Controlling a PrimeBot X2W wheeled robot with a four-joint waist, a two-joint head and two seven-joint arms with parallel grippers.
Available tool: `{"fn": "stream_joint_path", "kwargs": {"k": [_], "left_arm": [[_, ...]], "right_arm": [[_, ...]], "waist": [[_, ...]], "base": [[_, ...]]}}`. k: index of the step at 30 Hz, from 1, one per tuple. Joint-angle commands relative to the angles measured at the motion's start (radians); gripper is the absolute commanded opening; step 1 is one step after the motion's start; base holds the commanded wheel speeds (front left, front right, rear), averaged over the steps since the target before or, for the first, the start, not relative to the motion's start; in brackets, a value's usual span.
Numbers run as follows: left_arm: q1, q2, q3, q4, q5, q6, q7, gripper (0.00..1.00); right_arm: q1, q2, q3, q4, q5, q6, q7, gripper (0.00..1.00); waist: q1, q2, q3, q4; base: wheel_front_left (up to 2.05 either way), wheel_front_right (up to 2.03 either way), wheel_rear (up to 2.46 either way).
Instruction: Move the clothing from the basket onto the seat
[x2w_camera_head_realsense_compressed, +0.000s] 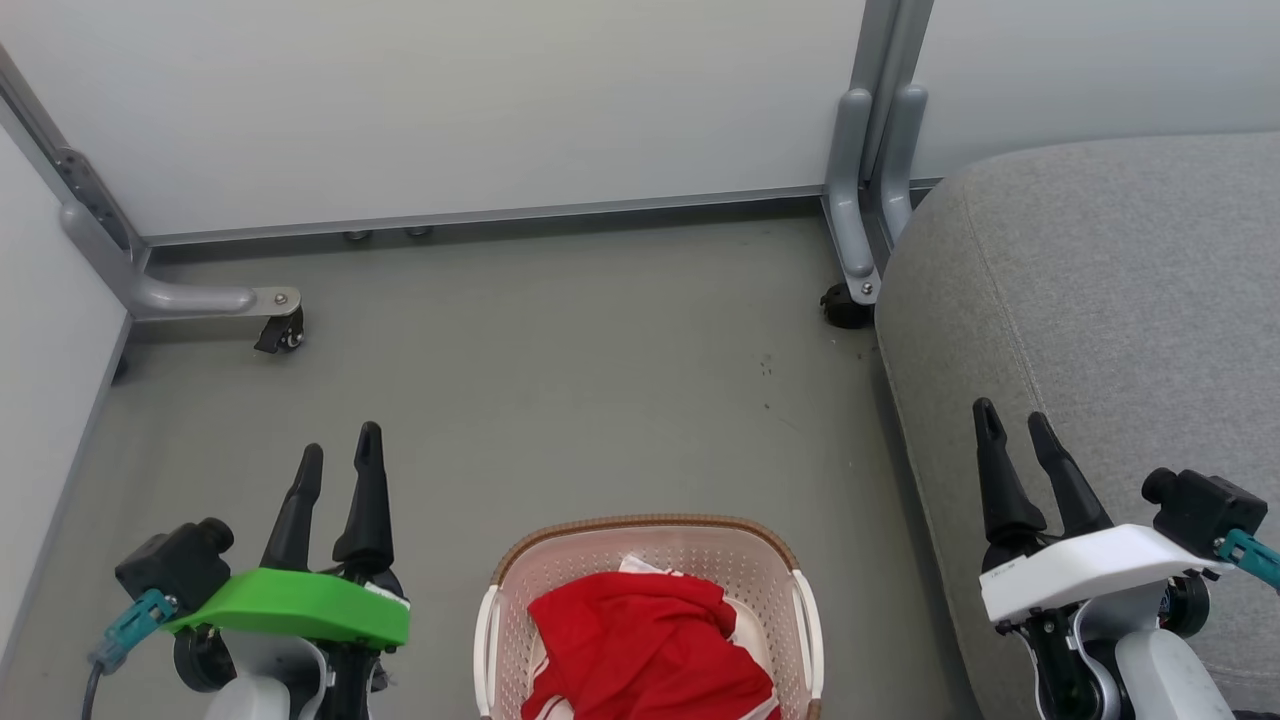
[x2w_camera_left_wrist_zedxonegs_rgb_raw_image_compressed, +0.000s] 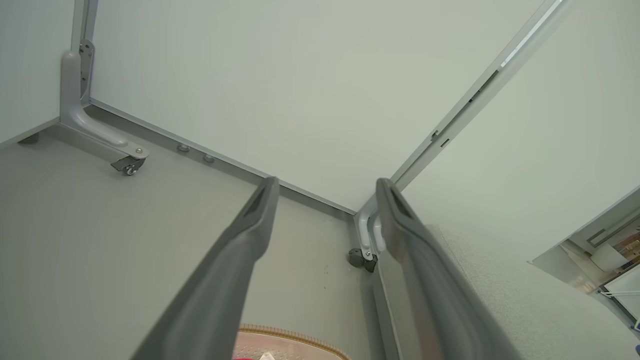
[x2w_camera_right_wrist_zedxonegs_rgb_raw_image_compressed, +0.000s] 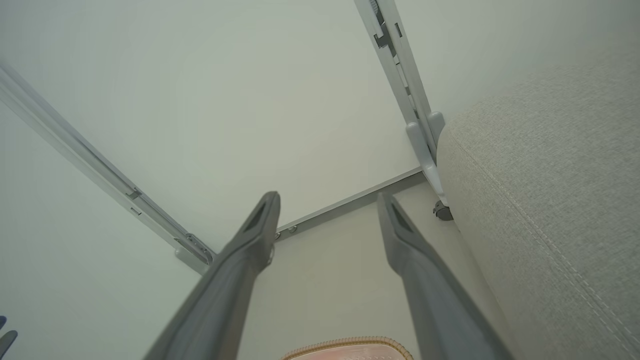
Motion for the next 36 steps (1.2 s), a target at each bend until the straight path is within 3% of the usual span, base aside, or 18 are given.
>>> {"fn": "stream_joint_path", "kwargs": {"k": [1,36], "left_arm": [[-0.031,0.01,-0.004,-0.005,0.034,-0.003,-0.01,1.0],[-0.031,-0.002,-0.023,0.102,0.38,-0.004,-0.094,1.0]], "right_arm": [[-0.001,-0.007,0.004,-0.008,-0.035,0.0,-0.01,1.0],[0.025,0.017,0.02,-0.013,-0.348,0.0,-0.021,1.0]], "waist": [[0.0,0.0,-0.001,0.001],[0.0,0.0,-0.001,0.004]], "base": [[0.0,0.0,0.0],[0.0,0.0,0.0]]}}
